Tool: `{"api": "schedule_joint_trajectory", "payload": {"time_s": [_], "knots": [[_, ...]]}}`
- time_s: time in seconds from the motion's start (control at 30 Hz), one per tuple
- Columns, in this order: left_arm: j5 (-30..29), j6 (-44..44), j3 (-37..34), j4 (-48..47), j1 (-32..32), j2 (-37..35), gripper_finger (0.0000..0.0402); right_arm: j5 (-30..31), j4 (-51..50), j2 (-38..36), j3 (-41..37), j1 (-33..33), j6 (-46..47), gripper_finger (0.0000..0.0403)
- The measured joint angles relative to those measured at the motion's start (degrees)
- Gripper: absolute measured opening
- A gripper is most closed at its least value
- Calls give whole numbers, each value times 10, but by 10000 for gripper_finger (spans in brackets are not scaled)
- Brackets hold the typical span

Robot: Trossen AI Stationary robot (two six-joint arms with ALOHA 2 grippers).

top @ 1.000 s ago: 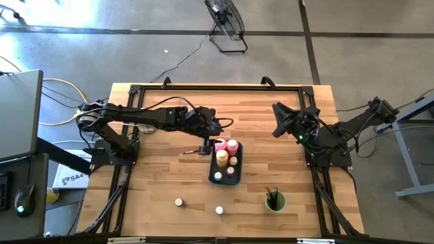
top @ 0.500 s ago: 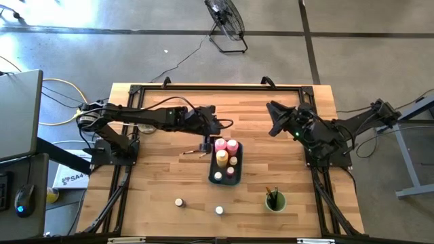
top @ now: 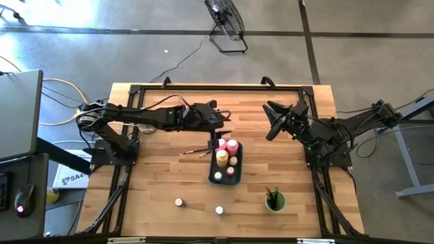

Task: Pick & Place Paint Supplies
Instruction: Put the black and silver paint brush into the green cup

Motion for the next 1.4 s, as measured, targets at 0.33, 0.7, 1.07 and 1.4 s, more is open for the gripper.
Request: {"api": "schedule_joint_trajectory", "payload": {"time_s": [0.33, 0.7, 1.07, 1.4], "knots": [[0, -102, 0, 81, 0, -1, 205, 0, 0, 0, 0, 0, -76, 107], [-69, -215, 0, 83, 0, -43, 191, -24, -2, -2, 0, 0, -186, 107], [-119, -151, 1, -46, -24, -201, 114, -109, -1, -5, 0, 0, -178, 107], [-311, -153, 0, -184, -159, -266, 51, -225, 6, -5, 0, 0, -177, 107]]}}
